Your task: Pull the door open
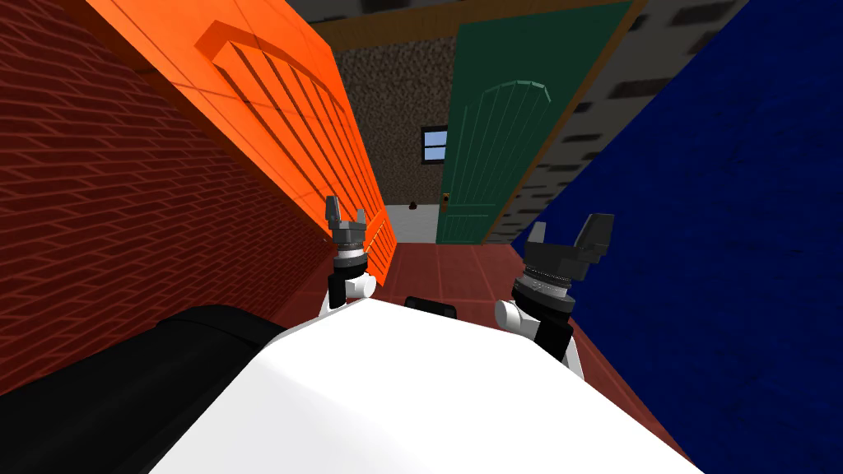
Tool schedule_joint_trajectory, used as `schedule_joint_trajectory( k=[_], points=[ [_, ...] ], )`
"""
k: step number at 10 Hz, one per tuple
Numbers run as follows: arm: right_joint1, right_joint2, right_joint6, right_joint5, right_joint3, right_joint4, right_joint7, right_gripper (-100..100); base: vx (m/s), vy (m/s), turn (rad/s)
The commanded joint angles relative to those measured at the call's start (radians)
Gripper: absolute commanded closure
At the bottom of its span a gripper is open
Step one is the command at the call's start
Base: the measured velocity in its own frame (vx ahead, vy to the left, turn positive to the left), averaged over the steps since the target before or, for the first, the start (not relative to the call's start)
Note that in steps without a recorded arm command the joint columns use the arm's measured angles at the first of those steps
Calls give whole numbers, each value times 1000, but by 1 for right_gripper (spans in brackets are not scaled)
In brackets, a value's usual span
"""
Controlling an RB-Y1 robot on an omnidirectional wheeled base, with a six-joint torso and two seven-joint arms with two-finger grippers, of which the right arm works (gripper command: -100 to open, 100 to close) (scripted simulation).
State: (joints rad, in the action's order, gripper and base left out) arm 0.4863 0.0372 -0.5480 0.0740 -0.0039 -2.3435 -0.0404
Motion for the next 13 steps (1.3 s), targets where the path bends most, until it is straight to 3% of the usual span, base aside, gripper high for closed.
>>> schedule_joint_trajectory(
  k=[1, 6, 13],
  points=[
    [-17, -15, 6, -3, -2, 33, 0, -100, 81, -8, 13],
    [-62, -48, 24, -11, -6, 121, 0, -100, 117, 17, 34],
    [-149, -90, 58, -26, -16, 291, 0, -100, 123, 9, 38]
  ],
)
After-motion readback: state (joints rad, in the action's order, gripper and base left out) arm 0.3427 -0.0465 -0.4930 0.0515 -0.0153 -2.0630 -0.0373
